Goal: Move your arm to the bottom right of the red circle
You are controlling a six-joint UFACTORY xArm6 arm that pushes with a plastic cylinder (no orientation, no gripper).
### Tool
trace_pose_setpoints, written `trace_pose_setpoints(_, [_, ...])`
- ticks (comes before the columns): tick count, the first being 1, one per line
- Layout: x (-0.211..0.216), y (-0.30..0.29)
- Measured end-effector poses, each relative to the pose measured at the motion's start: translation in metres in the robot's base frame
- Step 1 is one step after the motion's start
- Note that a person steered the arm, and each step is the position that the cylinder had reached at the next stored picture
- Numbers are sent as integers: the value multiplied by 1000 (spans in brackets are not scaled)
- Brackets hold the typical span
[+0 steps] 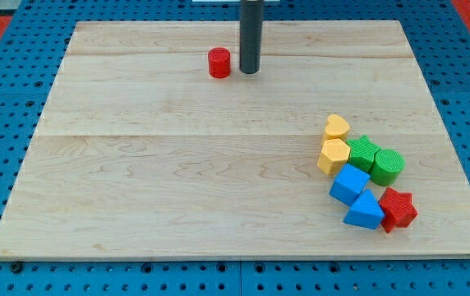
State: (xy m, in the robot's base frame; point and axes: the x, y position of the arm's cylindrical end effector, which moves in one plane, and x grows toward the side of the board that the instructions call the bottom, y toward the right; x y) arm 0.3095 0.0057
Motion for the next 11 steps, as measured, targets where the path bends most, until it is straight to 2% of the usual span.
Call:
trace_pose_setpoints(4, [-13,-164])
trace_pose_setpoints(5, [2,-105])
trace_pose_setpoints(6, [36,-60])
trace_pose_setpoints(8, [59,-58])
trace_pose_setpoints(11, [34,-77])
